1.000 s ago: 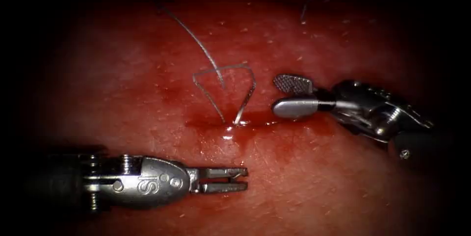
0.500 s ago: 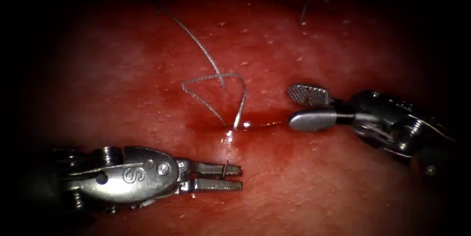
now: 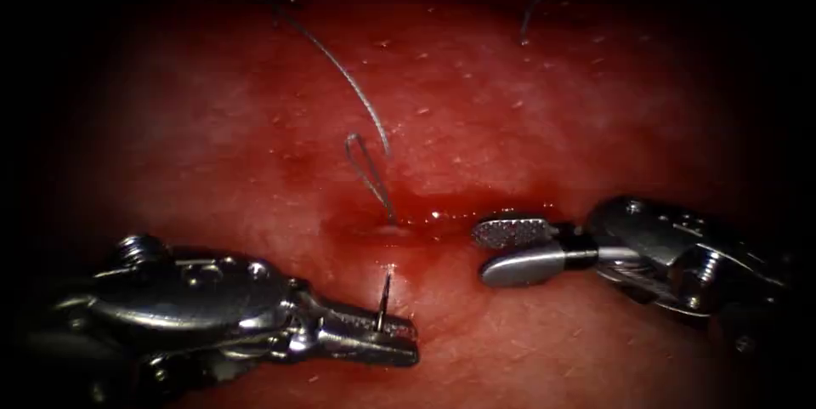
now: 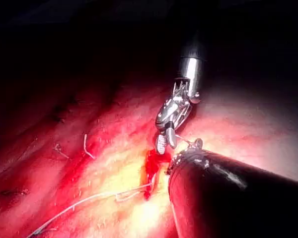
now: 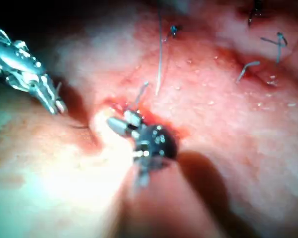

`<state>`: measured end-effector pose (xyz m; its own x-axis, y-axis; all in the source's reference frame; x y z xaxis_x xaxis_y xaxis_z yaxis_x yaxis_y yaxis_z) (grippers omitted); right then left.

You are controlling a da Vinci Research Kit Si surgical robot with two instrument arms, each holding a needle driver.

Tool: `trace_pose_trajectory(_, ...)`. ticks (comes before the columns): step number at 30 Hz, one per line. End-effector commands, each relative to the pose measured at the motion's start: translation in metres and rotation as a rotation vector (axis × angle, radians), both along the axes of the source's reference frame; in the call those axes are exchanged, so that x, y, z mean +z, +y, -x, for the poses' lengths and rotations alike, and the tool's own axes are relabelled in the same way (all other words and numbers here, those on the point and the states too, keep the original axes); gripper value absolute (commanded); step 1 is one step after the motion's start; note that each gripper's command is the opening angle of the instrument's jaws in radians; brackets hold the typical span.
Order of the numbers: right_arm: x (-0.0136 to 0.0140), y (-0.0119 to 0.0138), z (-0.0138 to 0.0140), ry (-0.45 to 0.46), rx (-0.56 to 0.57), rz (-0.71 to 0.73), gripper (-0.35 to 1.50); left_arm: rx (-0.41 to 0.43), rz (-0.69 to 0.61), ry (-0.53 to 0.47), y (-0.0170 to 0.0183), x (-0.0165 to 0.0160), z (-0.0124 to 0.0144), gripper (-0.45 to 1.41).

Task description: Wound Closure

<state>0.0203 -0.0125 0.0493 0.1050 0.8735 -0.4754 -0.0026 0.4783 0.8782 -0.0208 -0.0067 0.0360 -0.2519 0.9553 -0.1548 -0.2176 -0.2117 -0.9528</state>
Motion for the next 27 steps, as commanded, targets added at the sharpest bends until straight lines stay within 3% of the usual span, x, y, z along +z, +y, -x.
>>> trace_pose_trajectory(1, 0.0005, -0.0007, -0.0006, 0.001, 0.000, 0.006, 0.09, -0.001, -0.030, 0.000, 0.0002, 0.0002, 0.0005, -0.45)
trace_pose_trajectory(5, 0.0004, -0.0013, -0.0012, 0.002, -0.005, 0.031, 0.17, -0.005, -0.123, -0.001, 0.0005, -0.0007, 0.0004, -0.45)
trace_pose_trajectory(7, 0.0003, -0.0018, -0.0016, -0.002, -0.011, 0.038, -0.06, 0.000, -0.164, -0.016, 0.0007, -0.0013, 0.0003, -0.45)
trace_pose_trajectory(10, 0.0005, -0.0021, -0.0025, -0.003, -0.011, 0.040, -0.10, -0.005, -0.187, -0.040, 0.0012, -0.0020, 0.0002, -0.45)
trace_pose_trajectory(13, 0.0010, -0.0025, -0.0036, -0.015, -0.015, 0.058, -0.03, -0.001, -0.198, -0.059, 0.0013, -0.0027, 0.0001, -0.45)
trace_pose_trajectory(20, 0.0030, -0.0032, -0.0055, -0.063, -0.036, 0.127, 0.41, 0.019, -0.210, -0.080, 0.0006, -0.0049, -0.0009, -0.45)
trace_pose_trajectory(23, 0.0040, -0.0035, -0.0065, -0.071, -0.036, 0.136, 0.42, 0.015, -0.183, -0.088, 0.0005, -0.0055, -0.0013, -0.45)
trace_pose_trajectory(27, 0.0056, -0.0037, -0.0078, -0.152, -0.040, 0.169, 0.61, 0.010, -0.120, -0.091, 0.0005, -0.0061, -0.0016, -0.45)
